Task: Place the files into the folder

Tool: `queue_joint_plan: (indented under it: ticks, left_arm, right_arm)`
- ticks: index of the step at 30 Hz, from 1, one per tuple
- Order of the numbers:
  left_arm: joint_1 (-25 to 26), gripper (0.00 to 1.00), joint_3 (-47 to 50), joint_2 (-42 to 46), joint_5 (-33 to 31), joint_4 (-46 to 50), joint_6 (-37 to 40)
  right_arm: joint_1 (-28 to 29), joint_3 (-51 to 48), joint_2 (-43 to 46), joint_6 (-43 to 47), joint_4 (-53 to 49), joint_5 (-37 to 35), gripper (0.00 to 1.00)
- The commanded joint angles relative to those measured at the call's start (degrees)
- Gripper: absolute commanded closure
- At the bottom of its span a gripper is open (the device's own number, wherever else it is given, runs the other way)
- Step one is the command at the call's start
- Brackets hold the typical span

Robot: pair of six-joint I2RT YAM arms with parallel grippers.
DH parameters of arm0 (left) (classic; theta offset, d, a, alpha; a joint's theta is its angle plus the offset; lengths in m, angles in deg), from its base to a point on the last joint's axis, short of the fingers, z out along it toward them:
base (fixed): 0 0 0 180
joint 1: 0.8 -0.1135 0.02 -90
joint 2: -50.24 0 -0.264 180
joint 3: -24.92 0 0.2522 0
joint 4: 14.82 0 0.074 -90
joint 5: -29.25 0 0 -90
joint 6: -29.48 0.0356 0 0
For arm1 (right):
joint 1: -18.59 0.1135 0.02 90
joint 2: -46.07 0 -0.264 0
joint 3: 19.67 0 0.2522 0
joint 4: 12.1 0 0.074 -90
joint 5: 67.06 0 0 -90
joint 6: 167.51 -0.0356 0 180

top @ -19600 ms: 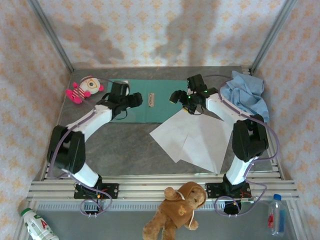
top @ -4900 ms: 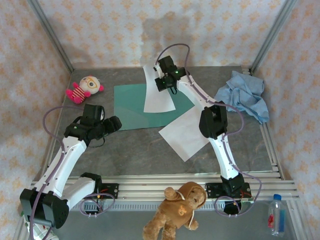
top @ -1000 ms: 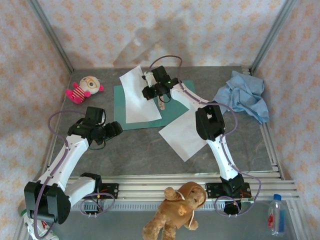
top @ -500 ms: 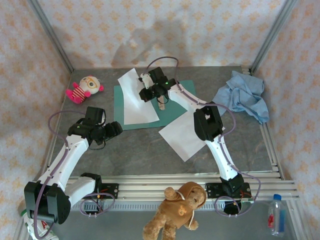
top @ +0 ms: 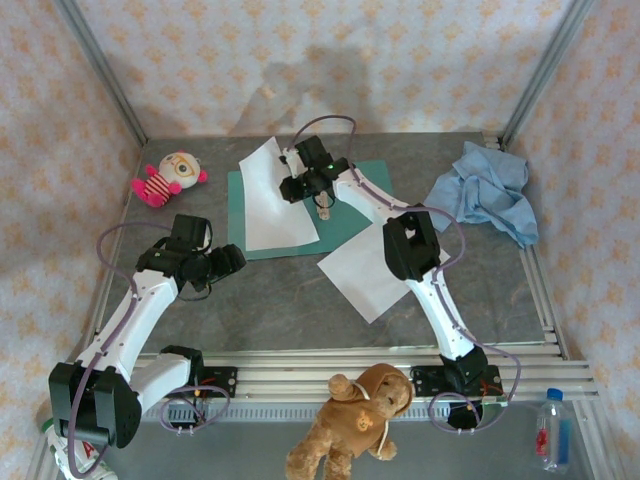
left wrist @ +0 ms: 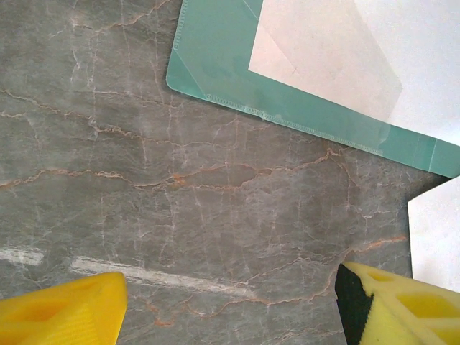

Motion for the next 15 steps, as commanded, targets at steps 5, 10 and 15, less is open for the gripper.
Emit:
queue_joint_plan:
  ticks: [5,10,15]
  left_arm:
    - [-0.7,0.23,0.9,-0.1,1.1,-1.3,0.2]
    - [-0.7,0.23,1.0,0.2,1.2,-1.2,0.2]
    - [-0.7,0.23,1.6,-0.1,1.1,-1.8,-0.2]
  right_arm:
    - [-1.7,3.7,-2.1,-3.5,-1.9,0.1,0.68]
    - [-2.3,6.0,-3.9,-4.6,-2.9,0.3,0.67]
    - [-2.5,6.5,-4.7,-5.4,-3.7,-0.3,0.70]
